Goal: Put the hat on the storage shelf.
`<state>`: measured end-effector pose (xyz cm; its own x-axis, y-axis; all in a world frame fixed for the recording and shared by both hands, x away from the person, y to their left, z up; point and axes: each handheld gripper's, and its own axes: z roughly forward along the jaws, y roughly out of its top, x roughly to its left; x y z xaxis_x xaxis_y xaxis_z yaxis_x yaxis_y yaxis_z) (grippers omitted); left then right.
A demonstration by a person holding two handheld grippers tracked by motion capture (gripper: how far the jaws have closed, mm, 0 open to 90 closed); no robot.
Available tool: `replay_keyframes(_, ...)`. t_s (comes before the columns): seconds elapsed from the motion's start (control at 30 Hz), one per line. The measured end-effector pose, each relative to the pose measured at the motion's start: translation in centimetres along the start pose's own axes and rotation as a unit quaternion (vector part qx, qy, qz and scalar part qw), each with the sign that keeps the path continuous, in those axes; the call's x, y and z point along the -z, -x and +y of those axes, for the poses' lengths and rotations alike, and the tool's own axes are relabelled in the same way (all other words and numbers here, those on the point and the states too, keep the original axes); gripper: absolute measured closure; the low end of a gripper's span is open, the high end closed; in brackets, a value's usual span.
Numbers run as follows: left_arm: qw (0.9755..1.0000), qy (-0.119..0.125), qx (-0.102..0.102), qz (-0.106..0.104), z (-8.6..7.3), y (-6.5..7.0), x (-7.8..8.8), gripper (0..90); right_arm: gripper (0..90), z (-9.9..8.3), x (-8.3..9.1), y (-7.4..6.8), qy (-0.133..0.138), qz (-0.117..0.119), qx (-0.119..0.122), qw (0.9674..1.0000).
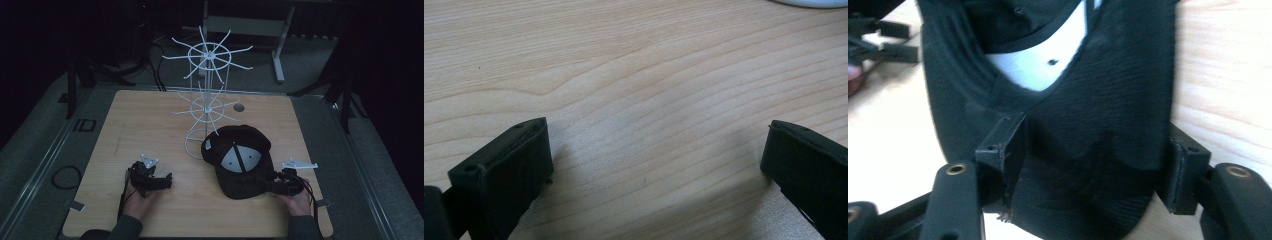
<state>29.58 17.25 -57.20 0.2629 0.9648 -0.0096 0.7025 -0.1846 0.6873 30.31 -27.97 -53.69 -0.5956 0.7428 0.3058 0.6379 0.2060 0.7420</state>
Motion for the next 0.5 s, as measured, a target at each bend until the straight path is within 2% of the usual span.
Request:
replay_keyframes(0.07,1.0000,0.000,0.000,0.000,0.0,0.0,0.0,0.1,40.3,-0.1,-0.4,-0.1,-0.002,0.016,0.004,0.9999)
replay_keyframes(0.13,1.0000,0.000,0.000,0.000,0.0,0.0,0.0,0.1,44.1,-0.2,-0.8,-0.2,-0.006,0.020,0.008,0.9998)
replay_keyframes(0.23,1.0000,0.000,0.000,0.000,0.0,0.0,0.0,0.1,52.8,-0.4,-1.1,-0.4,-0.005,0.050,0.007,0.9987)
replay_keyframes(0.3,1.0000,0.000,0.001,0.000,0.0,0.0,0.0,0.1,58.3,-0.4,-1.1,-0.6,-0.004,0.061,0.008,0.9981)
replay_keyframes(0.4,1.0000,0.000,0.000,0.000,0.0,0.0,0.0,0.1,66.4,-0.5,-1.1,-0.8,0.001,0.090,0.006,0.9959)
replay_keyframes(0.5,1.0000,0.000,0.000,0.000,0.0,0.0,0.0,0.1,69.8,-0.7,-1.2,-1.2,-0.003,0.104,0.008,0.9945)
